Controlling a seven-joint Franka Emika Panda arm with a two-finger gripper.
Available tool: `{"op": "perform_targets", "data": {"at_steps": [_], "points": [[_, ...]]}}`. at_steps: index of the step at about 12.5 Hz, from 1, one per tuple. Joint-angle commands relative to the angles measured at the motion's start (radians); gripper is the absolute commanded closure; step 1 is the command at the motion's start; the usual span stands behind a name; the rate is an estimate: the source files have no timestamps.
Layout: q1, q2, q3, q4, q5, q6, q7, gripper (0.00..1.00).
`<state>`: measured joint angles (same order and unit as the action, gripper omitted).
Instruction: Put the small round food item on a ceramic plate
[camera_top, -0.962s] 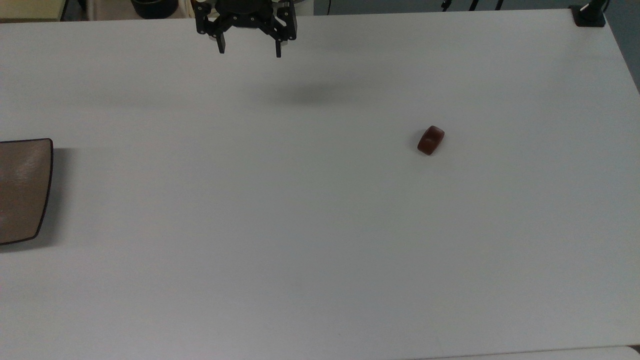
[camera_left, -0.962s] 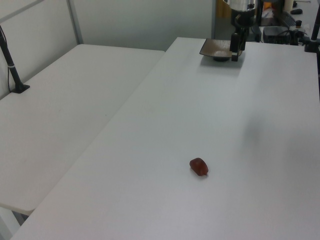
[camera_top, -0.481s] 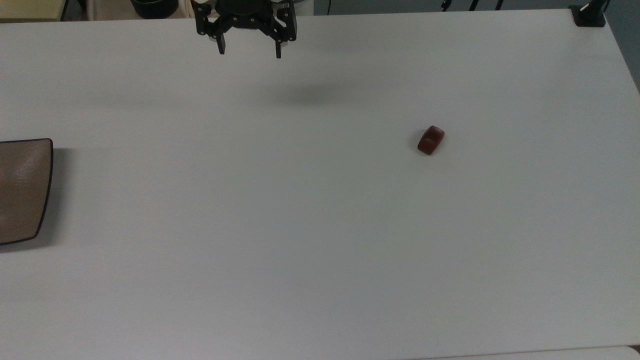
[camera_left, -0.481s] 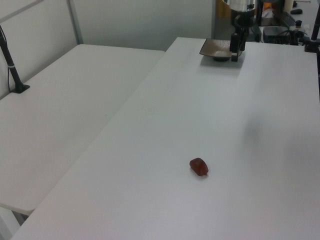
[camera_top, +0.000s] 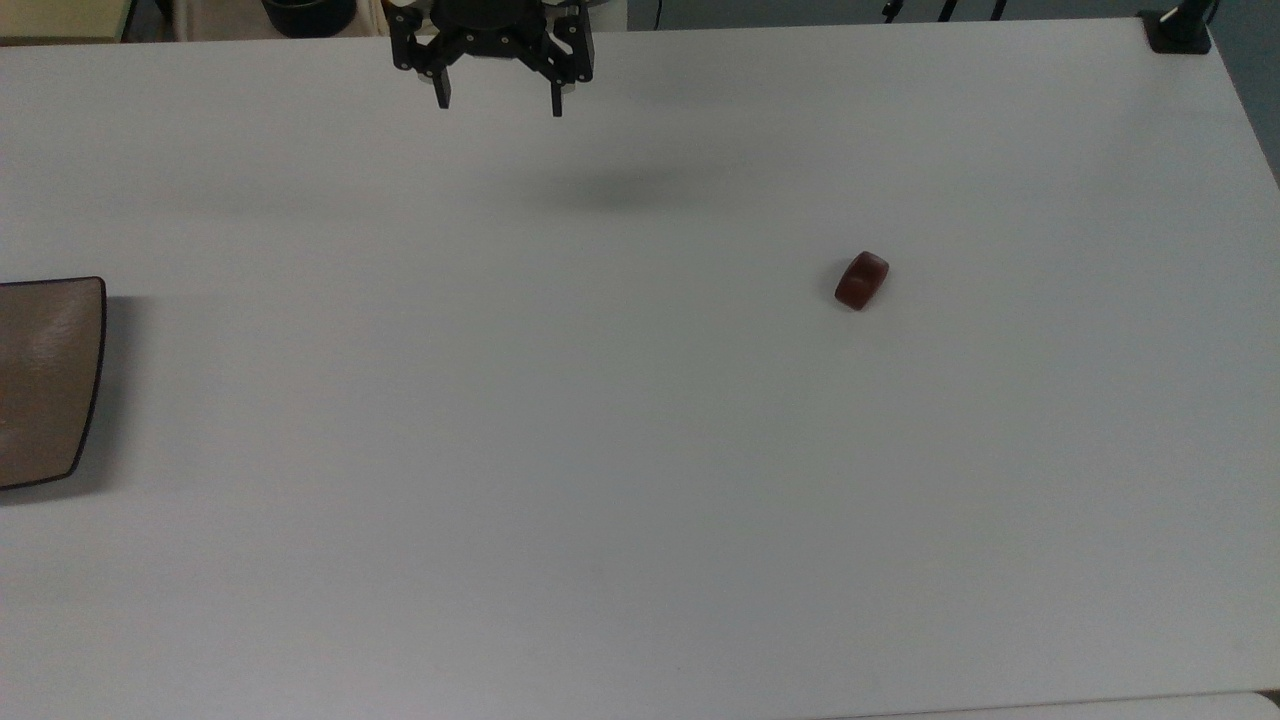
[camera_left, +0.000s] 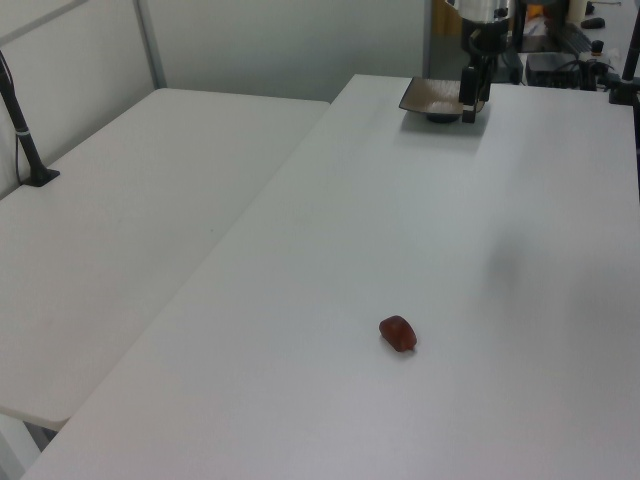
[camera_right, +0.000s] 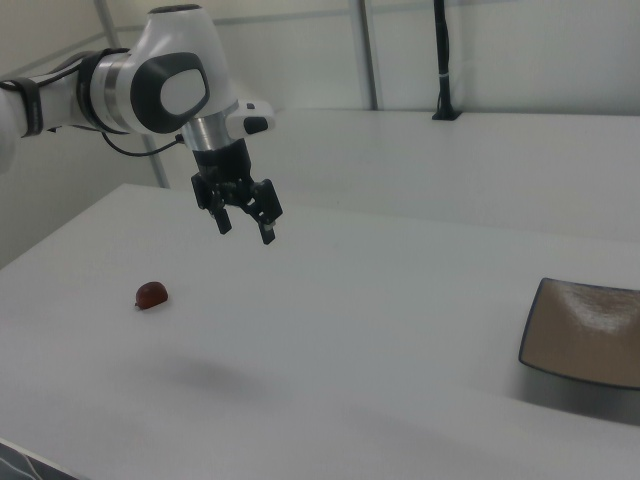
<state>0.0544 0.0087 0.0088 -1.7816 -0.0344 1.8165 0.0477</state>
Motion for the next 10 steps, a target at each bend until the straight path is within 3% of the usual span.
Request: {"op": "perform_targets", "data": {"at_steps": [1,10], "points": [[0.002,0.002,0.016,0.013,0.024,0.003,0.0,0.0],[0.047,0.007,0.08,0.011,0.062,0.004,0.116,0.0]]}}
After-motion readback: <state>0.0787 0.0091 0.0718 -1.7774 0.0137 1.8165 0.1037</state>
